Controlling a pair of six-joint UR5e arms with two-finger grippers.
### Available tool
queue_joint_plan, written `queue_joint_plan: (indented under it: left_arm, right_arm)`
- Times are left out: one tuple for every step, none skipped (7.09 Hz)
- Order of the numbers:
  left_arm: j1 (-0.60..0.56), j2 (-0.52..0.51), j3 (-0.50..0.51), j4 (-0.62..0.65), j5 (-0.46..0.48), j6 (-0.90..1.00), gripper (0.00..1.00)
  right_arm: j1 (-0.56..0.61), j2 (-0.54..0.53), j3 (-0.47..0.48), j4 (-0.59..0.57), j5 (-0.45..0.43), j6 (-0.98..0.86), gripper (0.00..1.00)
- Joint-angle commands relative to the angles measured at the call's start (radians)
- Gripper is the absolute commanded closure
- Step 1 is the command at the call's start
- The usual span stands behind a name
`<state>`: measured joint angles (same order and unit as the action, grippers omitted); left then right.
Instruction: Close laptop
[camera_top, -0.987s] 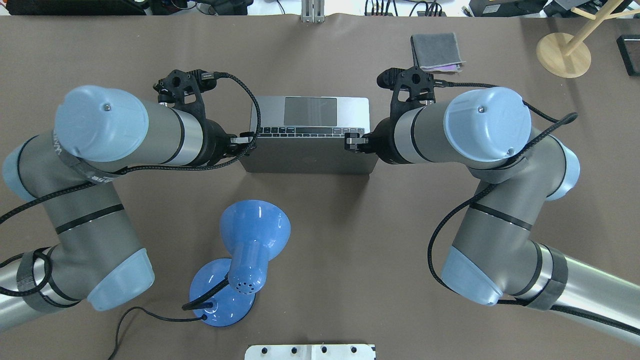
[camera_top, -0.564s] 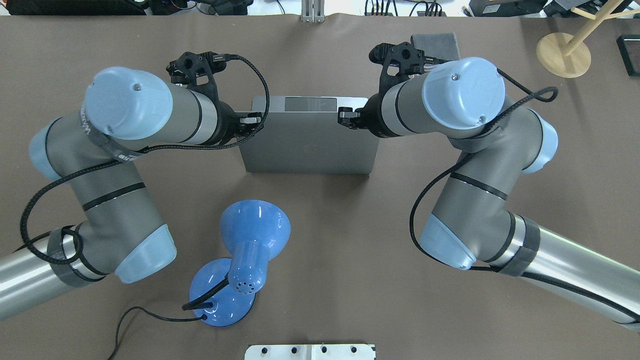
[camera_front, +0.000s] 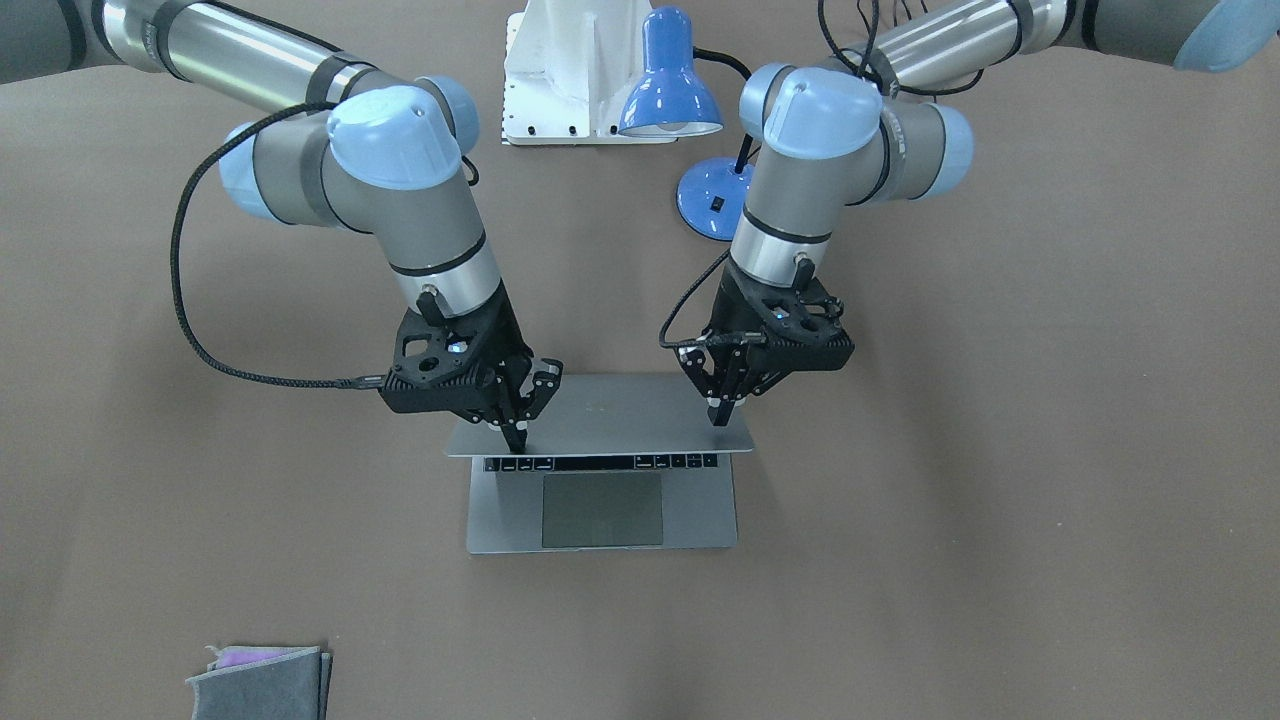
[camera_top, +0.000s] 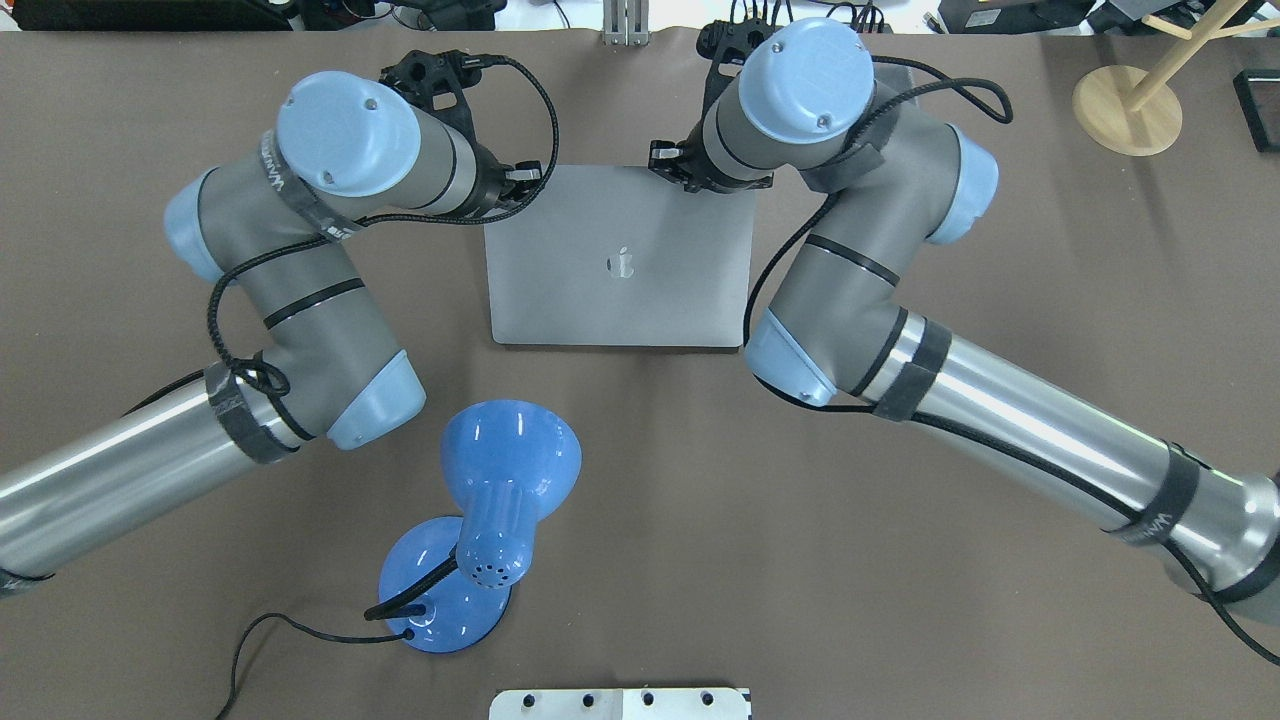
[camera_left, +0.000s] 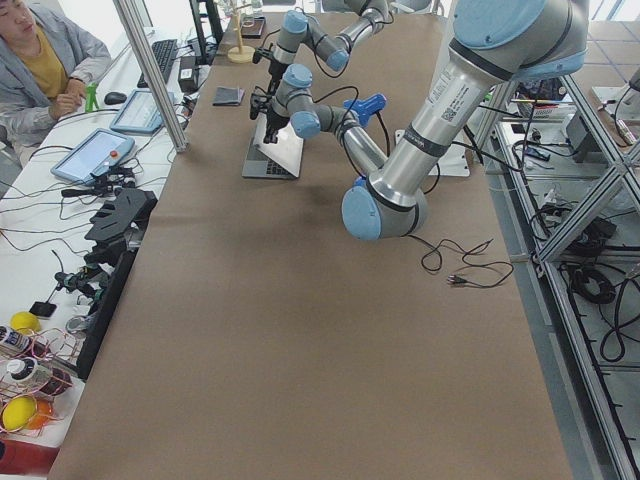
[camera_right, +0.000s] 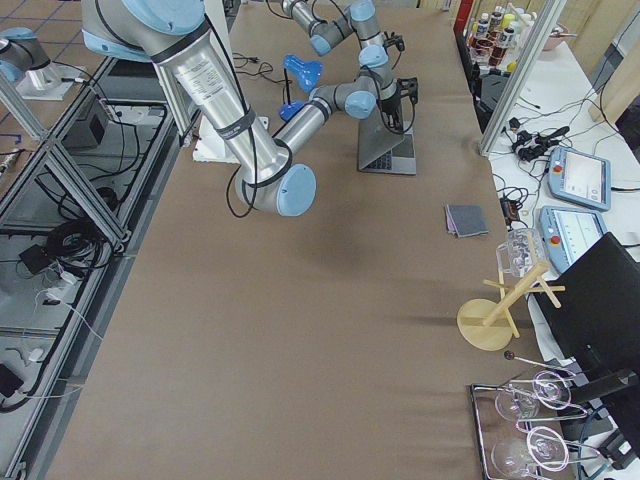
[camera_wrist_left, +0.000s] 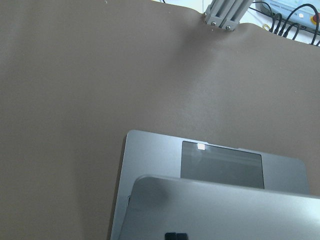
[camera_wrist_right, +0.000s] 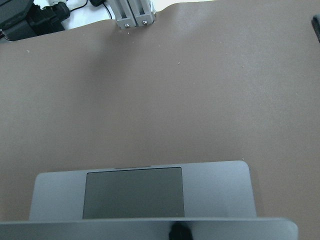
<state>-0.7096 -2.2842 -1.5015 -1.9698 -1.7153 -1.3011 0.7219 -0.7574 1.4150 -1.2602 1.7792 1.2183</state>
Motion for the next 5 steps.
queue_joint_plan:
  left_arm:
    - [-0.016,-0.072,0.183,-0.069,0.0,0.015,1.0]
    - [-0.019,-0.086,0.242,-0.083,0.0,0.044,1.0]
    - [-0.018,-0.106,0.326,-0.13,-0.001,0.069,1.0]
    - [-0.018,-0.124,0.377,-0.151,-0.004,0.071,1.0]
    - [-0.016,-0.136,0.409,-0.155,-0.009,0.077,1.0]
  right_arm:
    - [0.016,0.081,-0.202,0.059,0.045,-0.008,1.0]
    - [0.018,0.092,-0.32,0.168,0.054,-0.008,1.0]
    - [0.018,0.125,-0.396,0.177,0.084,-0.009,1.0]
    - [0.018,0.128,-0.424,0.179,0.11,-0.011,1.0]
    - [0.018,0.129,-0.429,0.179,0.132,-0.013,1.0]
